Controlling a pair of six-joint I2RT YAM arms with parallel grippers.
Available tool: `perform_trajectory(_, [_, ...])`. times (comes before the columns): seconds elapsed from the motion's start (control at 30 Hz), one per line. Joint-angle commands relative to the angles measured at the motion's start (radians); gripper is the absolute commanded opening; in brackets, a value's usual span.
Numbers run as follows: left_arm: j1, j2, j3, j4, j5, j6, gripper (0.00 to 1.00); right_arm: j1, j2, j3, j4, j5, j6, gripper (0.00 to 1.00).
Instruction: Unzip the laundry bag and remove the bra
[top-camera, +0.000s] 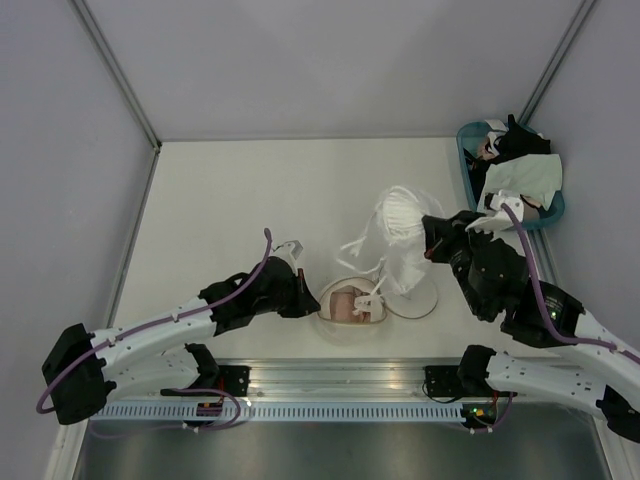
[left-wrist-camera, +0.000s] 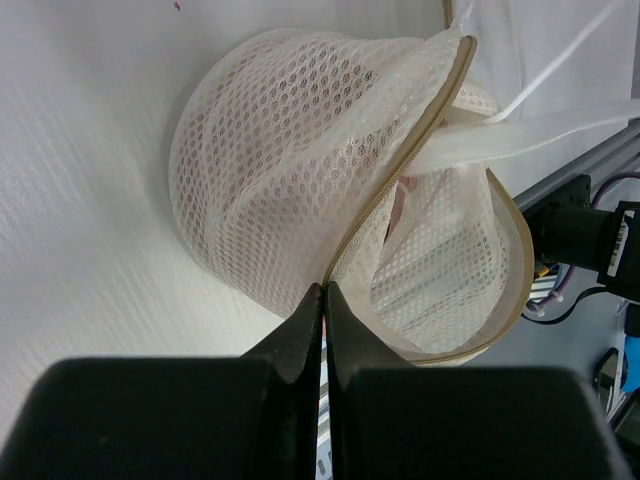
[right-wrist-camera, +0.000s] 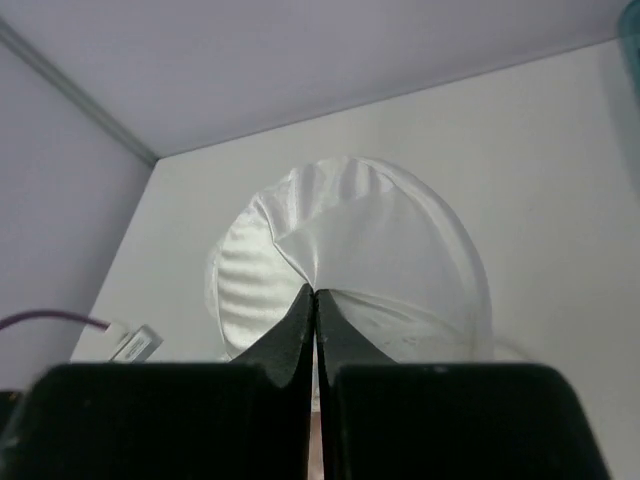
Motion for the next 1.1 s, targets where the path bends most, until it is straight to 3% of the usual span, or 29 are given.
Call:
perform_trajectory(0.0, [-0.006,-0.025,-0.001,0.010,-0.006,-0.030,0.02,-0.002,0.076,0.111,0.048,0.375,-0.161,0.01])
perform_trajectory(0.1, [-0.006,-0.039,-0.010,0.010,0.031,-0.034,0.02,-0.022,0.150,0.201,0.176,0.534,-0.348,0.00])
perform_trajectory(0.17, [-0.006,-0.053,-0.014,0.010,0.042,-0.040,0.02,-0.050,0.196,0.246,0.281,0.560,-0.515,0.01])
perform_trajectory(0.27, [-0.006,-0.082,-0.017,0.007,0.066,-0.042,0.02,-0.177,0.286,0.368,0.329,0.564,-0.574,0.00])
perform_trajectory(0.33, [-0.004,-0.122,-0.027,0.004,0.068,-0.044,0.02,-0.252,0.384,0.503,0.242,0.451,-0.519,0.00])
perform_trajectory(0.4, [-0.006,-0.151,-0.032,-0.005,0.059,-0.044,0.02,-0.402,0.466,0.610,0.040,0.315,-0.386,0.01])
perform_trajectory(0.43, [-0.006,-0.162,-0.030,-0.015,0.057,-0.042,0.02,-0.463,0.545,0.693,-0.008,0.164,-0.358,0.01])
perform_trajectory(0.47, [-0.006,-0.185,-0.030,-0.033,0.053,-0.042,0.02,-0.576,0.579,0.715,-0.045,0.106,-0.335,0.00])
perform_trajectory(0.53, [-0.006,-0.208,-0.027,-0.048,0.047,-0.042,0.02,-0.672,0.664,0.755,-0.050,-0.030,-0.301,0.00])
perform_trajectory(0.77, [-0.006,-0.282,-0.023,-0.102,0.042,-0.050,0.02,-0.977,0.875,0.904,-0.007,-0.204,-0.274,0.01])
perform_trajectory(1.07, [-0.006,-0.254,-0.009,-0.108,0.065,-0.057,0.02,-1.188,1.171,1.373,-0.009,-0.293,-0.266,0.00])
